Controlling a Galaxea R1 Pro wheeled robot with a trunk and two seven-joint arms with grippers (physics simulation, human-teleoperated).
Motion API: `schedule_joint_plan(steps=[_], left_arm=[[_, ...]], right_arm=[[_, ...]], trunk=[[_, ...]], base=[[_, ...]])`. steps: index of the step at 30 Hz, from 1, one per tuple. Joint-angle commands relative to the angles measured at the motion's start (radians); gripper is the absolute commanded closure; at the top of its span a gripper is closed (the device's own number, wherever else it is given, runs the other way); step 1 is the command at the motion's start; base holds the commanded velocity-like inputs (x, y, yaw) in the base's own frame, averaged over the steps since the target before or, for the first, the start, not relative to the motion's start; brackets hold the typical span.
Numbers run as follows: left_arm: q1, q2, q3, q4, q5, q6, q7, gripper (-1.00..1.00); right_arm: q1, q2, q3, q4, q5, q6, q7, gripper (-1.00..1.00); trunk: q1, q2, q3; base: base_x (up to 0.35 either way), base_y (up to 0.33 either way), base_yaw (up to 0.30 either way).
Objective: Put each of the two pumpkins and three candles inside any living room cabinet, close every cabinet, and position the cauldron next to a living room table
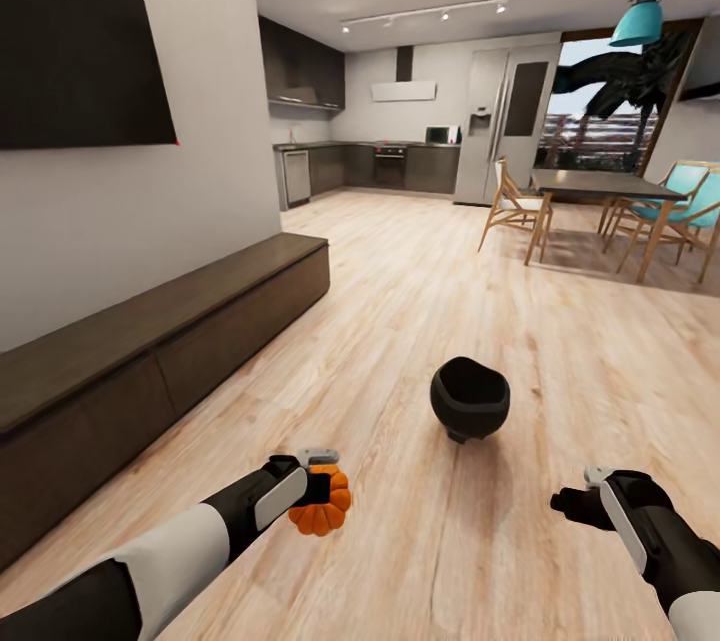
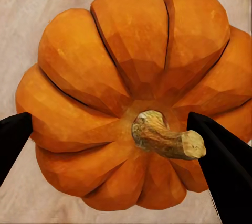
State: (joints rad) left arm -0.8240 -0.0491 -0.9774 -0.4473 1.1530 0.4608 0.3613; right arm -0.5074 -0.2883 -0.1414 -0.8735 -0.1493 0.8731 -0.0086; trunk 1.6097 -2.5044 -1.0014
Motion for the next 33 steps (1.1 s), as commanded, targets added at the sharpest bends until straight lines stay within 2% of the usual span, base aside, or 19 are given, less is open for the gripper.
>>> schedule_joint_plan(steps=[1, 24, 28, 33], left_arm=[[-0.001, 0.000, -0.007, -0.002, 0.010, 0.000, 0.008, 1.00], [-0.001, 0.000, -0.006, -0.004, 0.010, -0.002, 0.008, 1.00], [-0.001, -0.001, -0.007, -0.004, 0.010, -0.002, 0.008, 1.00], [-0.001, -0.001, -0.007, -0.005, 0.010, -0.002, 0.008, 1.00]], right_arm=[[0.000, 0.000, -0.001, -0.001, -0.005, 0.004, -0.001, -1.00], [0.000, -0.002, -0.002, -0.001, -0.006, 0.004, -0.001, -1.00], [0.000, -0.002, -0.003, -0.003, -0.006, 0.004, 0.000, -1.00], [0.000, -0.001, 0.002, -0.008, -0.002, 0.003, -0.004, -1.00]], trunk=[[0.000, 0.000, 0.000], [0.000, 0.000, 0.019], [0.000, 0.000, 0.021], [0.000, 0.000, 0.019]], base=[[0.000, 0.000, -0.277], [0.000, 0.000, -0.262], [0.000, 0.000, -0.088], [0.000, 0.000, 0.198]])
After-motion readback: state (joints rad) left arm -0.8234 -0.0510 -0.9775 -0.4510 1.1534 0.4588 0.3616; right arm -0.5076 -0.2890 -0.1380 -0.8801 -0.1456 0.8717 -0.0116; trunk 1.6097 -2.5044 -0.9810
